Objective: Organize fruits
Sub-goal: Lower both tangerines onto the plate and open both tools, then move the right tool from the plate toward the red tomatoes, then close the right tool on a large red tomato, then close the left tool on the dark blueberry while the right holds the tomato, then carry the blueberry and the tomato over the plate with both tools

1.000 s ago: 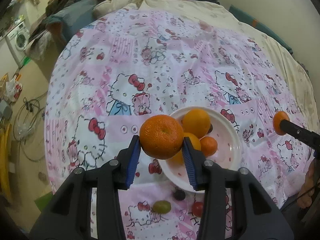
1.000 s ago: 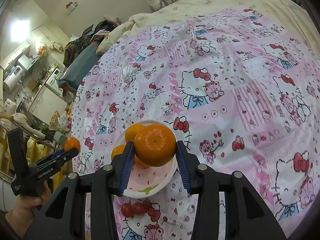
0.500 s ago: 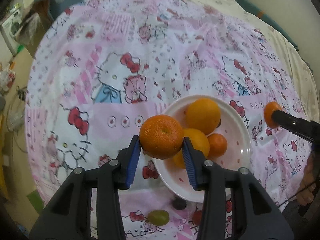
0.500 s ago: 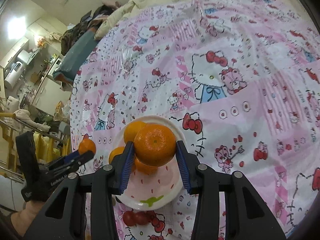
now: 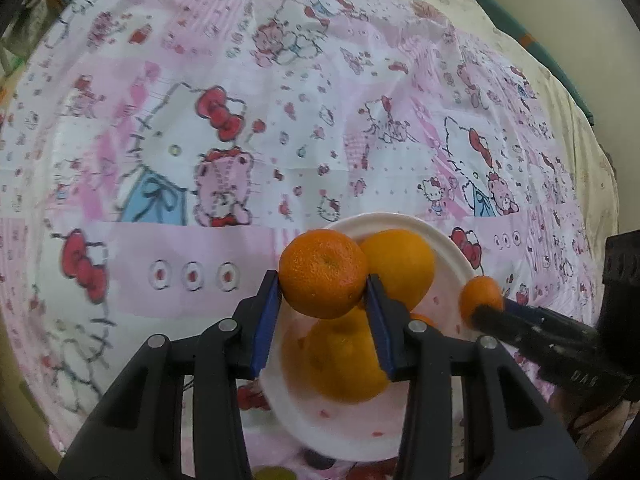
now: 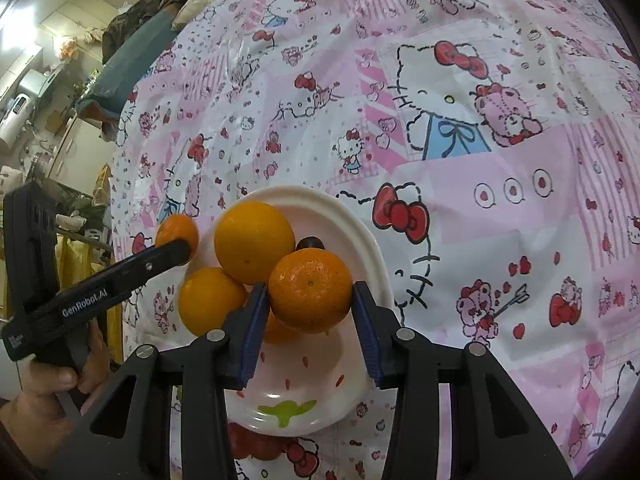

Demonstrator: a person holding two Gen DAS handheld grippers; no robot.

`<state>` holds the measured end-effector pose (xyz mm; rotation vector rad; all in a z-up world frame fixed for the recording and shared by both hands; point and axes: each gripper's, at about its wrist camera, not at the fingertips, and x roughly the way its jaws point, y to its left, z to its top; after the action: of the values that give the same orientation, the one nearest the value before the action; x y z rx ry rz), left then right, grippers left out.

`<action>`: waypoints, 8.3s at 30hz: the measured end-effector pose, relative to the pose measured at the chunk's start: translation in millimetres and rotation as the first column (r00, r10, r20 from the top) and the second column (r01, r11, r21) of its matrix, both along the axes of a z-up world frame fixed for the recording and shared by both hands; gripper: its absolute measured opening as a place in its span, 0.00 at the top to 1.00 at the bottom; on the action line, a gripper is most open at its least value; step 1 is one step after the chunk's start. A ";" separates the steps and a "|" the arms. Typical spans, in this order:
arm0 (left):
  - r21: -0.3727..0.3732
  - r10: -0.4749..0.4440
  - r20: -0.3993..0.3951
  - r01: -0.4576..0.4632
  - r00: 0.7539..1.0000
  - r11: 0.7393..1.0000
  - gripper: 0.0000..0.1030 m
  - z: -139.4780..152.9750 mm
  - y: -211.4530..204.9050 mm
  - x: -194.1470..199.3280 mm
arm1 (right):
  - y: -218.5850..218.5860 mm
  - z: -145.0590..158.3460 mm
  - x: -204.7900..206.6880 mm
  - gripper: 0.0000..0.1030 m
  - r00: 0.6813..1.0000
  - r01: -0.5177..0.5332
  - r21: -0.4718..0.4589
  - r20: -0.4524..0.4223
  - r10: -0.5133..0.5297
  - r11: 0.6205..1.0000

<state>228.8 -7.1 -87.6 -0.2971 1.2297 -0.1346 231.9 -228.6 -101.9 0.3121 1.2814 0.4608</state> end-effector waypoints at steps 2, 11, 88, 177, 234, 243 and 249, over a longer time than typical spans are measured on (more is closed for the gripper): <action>-0.012 -0.006 -0.025 0.006 1.000 1.000 0.63 -6.3 -3.4 3.1 | 1.3 -3.7 2.1 0.57 1.000 -0.002 -0.005 -0.008 0.002 1.000; -0.017 0.019 -0.055 -0.020 0.998 1.000 0.62 -14.0 -3.7 7.4 | 4.8 -11.9 1.0 0.55 0.999 -0.009 -0.018 -0.032 0.008 1.000; 0.194 0.108 0.140 -0.134 0.984 0.972 0.28 60.7 25.7 -145.6 | -31.4 40.4 -114.5 0.38 0.988 0.144 0.069 0.037 -0.147 0.987; 0.303 -0.256 -0.126 0.283 0.958 0.910 0.82 -24.6 -60.6 -111.1 | -44.0 28.4 -114.0 0.70 0.983 0.183 0.178 -0.062 -0.174 0.967; 0.147 -0.019 0.039 0.013 0.999 0.989 0.82 46.2 3.2 -55.3 | -40.1 46.1 -49.8 0.70 0.992 0.123 0.139 0.008 -0.126 0.983; 0.080 0.018 -0.017 -0.016 1.000 0.997 0.81 18.8 6.8 -35.8 | -26.4 22.1 -26.6 0.69 0.996 0.088 0.073 -0.038 -0.086 0.993; 0.062 0.059 -0.042 -0.056 0.997 0.997 0.81 4.1 12.3 -25.3 | -23.4 4.4 -20.7 0.69 0.993 0.084 0.043 -0.093 -0.080 0.996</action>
<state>203.5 5.2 -83.5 -0.2835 1.2650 -0.0413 211.2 -252.0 -97.5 0.4279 1.3422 0.4113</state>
